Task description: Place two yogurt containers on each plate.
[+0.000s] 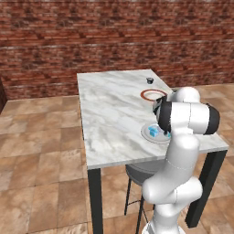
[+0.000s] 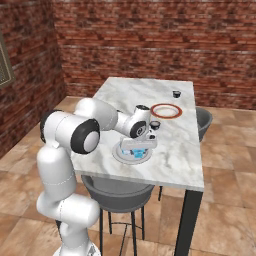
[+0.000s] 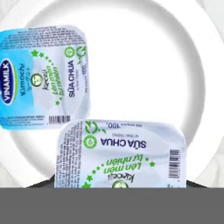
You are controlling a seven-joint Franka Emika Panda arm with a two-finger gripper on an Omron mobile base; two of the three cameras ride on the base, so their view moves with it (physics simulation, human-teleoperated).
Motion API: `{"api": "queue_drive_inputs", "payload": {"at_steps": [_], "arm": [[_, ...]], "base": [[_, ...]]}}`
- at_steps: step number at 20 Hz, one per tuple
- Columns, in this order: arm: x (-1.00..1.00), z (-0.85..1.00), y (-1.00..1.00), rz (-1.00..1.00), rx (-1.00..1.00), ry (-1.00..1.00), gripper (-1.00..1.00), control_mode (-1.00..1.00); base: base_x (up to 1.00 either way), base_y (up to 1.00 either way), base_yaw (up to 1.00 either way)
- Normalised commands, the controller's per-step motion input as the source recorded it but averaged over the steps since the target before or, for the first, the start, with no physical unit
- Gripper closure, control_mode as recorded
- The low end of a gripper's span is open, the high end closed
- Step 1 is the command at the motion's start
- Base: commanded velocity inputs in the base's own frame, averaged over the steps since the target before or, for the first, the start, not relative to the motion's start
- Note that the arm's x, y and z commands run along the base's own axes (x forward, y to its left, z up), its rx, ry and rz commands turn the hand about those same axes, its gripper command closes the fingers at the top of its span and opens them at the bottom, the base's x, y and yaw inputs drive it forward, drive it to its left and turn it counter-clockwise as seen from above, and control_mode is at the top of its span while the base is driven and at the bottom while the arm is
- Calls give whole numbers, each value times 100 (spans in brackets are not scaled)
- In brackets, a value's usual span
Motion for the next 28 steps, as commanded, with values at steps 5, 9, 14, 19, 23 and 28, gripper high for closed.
{"api": "queue_drive_inputs", "payload": {"at_steps": [5,9,14,19,23,28], "arm": [[0,-10,0,0,0,-9,100,-100],[0,-10,0,0,-3,-2,-100,-100],[0,-1,0,0,-1,0,-100,-100],[-1,9,0,0,0,0,-100,-100],[-17,41,0,0,0,0,-100,-100],[-21,60,0,0,0,0,-100,-100]], "base": [[0,0,0],[0,0,0],[0,0,0],[0,0,0],[0,0,0],[0,0,0]]}}
